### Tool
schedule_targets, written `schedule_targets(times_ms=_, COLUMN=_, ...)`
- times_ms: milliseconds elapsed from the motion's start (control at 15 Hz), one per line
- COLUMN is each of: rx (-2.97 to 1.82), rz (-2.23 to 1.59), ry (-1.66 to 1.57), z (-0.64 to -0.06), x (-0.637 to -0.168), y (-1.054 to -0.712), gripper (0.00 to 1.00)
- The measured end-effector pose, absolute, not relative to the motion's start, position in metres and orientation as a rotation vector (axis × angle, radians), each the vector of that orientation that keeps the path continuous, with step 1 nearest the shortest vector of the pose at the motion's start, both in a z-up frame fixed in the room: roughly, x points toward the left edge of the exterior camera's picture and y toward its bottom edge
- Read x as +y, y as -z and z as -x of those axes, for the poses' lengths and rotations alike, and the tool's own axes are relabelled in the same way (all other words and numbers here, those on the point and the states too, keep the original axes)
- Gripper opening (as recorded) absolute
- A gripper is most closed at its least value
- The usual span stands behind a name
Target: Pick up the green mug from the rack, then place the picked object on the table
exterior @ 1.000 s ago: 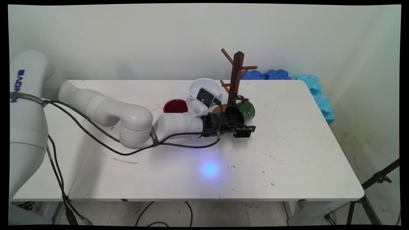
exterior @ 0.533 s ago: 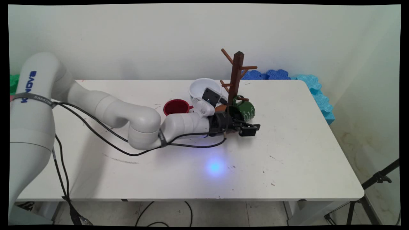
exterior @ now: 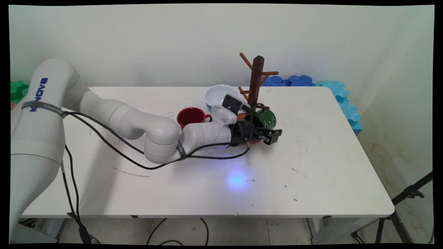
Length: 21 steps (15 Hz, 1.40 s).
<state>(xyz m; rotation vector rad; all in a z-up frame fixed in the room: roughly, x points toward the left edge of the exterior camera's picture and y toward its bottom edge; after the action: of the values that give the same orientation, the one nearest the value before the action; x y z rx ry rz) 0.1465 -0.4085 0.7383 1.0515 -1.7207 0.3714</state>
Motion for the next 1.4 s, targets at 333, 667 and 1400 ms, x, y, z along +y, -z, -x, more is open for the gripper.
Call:
schedule_targets(times_ms=333, rx=-1.702, rz=-1.122, ry=-0.375, z=-0.149, x=-0.405, y=-0.74, gripper=0.0)
schedule_targets(times_ms=667, rx=-1.689, rz=-1.176, ry=-0.376, z=-0.151, x=-0.406, y=-0.736, gripper=0.0)
schedule_targets(times_ms=1400, rx=-1.674, rz=-1.167, ry=-0.349, z=-0.15, x=-0.396, y=-0.746, gripper=0.0)
